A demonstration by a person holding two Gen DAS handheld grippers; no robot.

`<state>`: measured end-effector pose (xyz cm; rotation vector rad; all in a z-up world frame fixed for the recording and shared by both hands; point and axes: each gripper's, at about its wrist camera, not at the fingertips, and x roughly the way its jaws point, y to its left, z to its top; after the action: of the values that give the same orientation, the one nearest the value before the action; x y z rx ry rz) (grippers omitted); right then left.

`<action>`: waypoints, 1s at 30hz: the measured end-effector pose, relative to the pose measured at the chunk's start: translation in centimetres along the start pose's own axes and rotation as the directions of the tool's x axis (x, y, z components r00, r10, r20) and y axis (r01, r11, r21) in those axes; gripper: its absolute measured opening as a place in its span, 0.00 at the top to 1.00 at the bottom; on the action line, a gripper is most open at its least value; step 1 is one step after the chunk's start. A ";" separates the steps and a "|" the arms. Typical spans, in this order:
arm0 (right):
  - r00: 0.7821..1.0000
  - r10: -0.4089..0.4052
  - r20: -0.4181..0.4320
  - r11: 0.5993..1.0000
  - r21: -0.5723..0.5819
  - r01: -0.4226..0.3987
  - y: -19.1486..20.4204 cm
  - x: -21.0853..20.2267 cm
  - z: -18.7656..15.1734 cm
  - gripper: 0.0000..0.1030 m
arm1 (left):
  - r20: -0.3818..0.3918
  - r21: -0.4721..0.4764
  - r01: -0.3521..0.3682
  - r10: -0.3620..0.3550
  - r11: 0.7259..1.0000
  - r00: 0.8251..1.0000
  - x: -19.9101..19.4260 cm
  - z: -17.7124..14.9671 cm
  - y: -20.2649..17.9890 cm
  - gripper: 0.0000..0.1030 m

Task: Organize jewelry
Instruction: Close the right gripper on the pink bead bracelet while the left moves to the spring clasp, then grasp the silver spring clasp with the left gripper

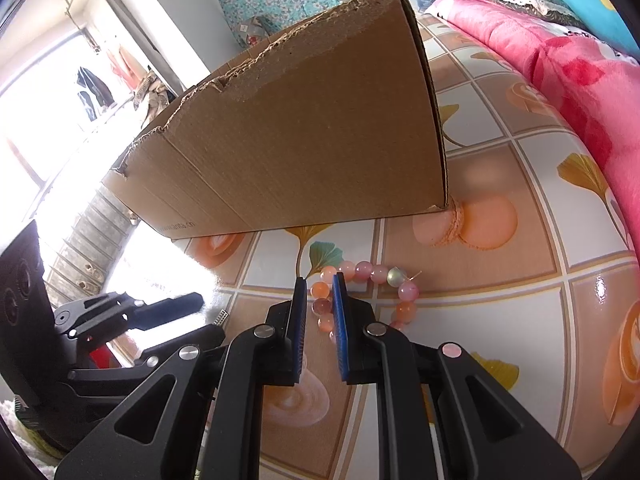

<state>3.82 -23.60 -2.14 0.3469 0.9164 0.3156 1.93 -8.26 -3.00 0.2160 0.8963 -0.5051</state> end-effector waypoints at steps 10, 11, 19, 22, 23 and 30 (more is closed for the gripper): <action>1.000 0.004 0.003 1.000 0.003 -0.004 -0.2 0.0 -0.1 0.87 | 0.005 0.037 -0.028 0.028 0.999 1.000 0.6 0.5 -0.7 0.85; 1.000 0.003 0.002 1.000 0.001 -0.003 -0.2 0.0 -0.1 0.87 | 0.006 0.042 -0.030 0.029 0.999 1.000 0.7 0.5 -0.9 0.88; 1.000 0.002 0.002 1.000 0.001 -0.002 -0.2 0.0 -0.1 0.87 | 0.009 0.059 -0.034 0.033 0.998 0.999 0.7 0.5 -1.5 0.95; 1.000 0.002 0.002 1.000 0.001 -0.002 -0.1 0.0 -0.1 0.87 | 0.010 0.051 -0.038 0.038 0.998 0.999 0.6 0.4 -1.2 0.96; 1.000 0.001 0.002 1.000 0.001 -0.001 -0.2 0.0 -0.1 0.87 | 0.010 0.047 -0.039 0.038 0.998 0.999 0.6 0.4 -1.1 0.96; 1.000 -0.006 0.001 1.000 0.000 0.006 0.0 0.1 0.0 0.87 | 0.037 -0.022 -0.025 0.026 0.999 0.999 -0.5 0.6 0.9 0.96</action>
<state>3.86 -23.58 -2.23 0.3439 0.9166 0.3101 2.48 -7.56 -2.24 0.1977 0.8614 -0.4742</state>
